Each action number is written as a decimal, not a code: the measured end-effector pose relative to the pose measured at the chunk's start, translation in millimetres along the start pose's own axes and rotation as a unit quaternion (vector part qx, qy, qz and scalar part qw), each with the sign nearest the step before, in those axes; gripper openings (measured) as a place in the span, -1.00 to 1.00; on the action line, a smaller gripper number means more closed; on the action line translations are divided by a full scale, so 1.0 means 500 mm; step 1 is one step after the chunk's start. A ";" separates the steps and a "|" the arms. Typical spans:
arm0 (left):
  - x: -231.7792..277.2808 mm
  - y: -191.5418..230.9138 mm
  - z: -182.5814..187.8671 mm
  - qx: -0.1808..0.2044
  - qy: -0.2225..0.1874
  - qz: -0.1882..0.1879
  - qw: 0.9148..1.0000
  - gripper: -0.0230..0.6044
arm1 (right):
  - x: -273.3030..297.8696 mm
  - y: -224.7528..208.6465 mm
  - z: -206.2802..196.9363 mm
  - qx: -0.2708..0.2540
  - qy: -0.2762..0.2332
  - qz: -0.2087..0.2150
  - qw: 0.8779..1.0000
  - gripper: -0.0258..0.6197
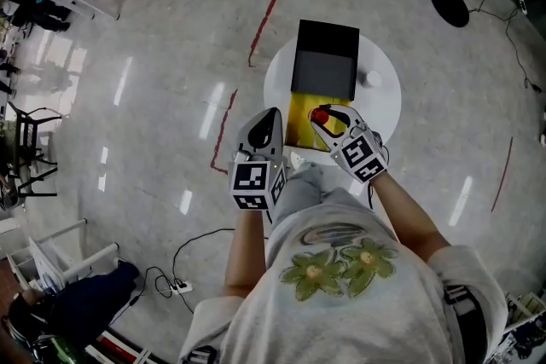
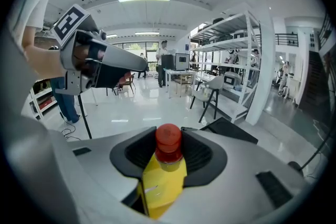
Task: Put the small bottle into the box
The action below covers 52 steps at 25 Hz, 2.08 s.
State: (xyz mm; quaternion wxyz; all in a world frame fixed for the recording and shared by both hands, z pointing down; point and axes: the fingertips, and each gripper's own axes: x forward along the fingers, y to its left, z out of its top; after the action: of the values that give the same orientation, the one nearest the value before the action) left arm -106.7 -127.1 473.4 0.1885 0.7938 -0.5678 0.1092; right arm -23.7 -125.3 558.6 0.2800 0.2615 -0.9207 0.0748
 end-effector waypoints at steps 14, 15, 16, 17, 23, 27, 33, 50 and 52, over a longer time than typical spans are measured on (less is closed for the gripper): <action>0.021 0.018 -0.029 0.000 0.023 -0.001 1.000 -0.93 | 0.034 -0.012 -0.031 -0.005 0.022 0.003 1.000 -0.44; 0.023 0.019 -0.030 -0.001 0.024 -0.001 1.000 -0.93 | 0.036 -0.013 -0.033 -0.005 0.023 0.003 1.000 -0.44; 0.024 0.020 -0.030 -0.001 0.025 -0.001 1.000 -0.93 | 0.038 -0.013 -0.034 -0.004 0.023 0.004 1.000 -0.44; 0.024 0.022 -0.029 -0.001 0.026 -0.002 1.000 -0.93 | 0.040 -0.014 -0.035 -0.003 0.025 0.004 1.000 -0.44; 0.033 0.028 -0.037 -0.001 0.031 -0.002 1.000 -0.93 | 0.056 -0.017 -0.062 -0.003 0.038 0.005 0.999 -0.44; 0.039 0.030 -0.037 -0.001 0.034 -0.002 0.999 -0.93 | 0.060 -0.021 -0.072 -0.002 0.048 0.005 0.999 -0.44; 0.047 0.039 -0.047 -0.002 0.041 -0.005 0.999 -0.93 | 0.078 -0.020 -0.095 0.003 0.060 0.008 0.998 -0.44; 0.062 0.054 -0.069 -0.002 0.055 -0.010 0.998 -0.93 | 0.125 -0.010 -0.152 -0.002 0.090 0.021 0.996 -0.44; 0.062 0.055 -0.073 -0.003 0.058 -0.010 0.998 -0.93 | 0.129 -0.009 -0.159 0.000 0.093 0.022 0.995 -0.44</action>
State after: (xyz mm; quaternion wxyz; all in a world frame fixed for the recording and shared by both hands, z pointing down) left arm -121.0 -146.2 523.5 0.2242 0.7911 -0.5485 0.1518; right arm -29.3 -134.9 660.6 0.3626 0.2334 -0.8962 0.1047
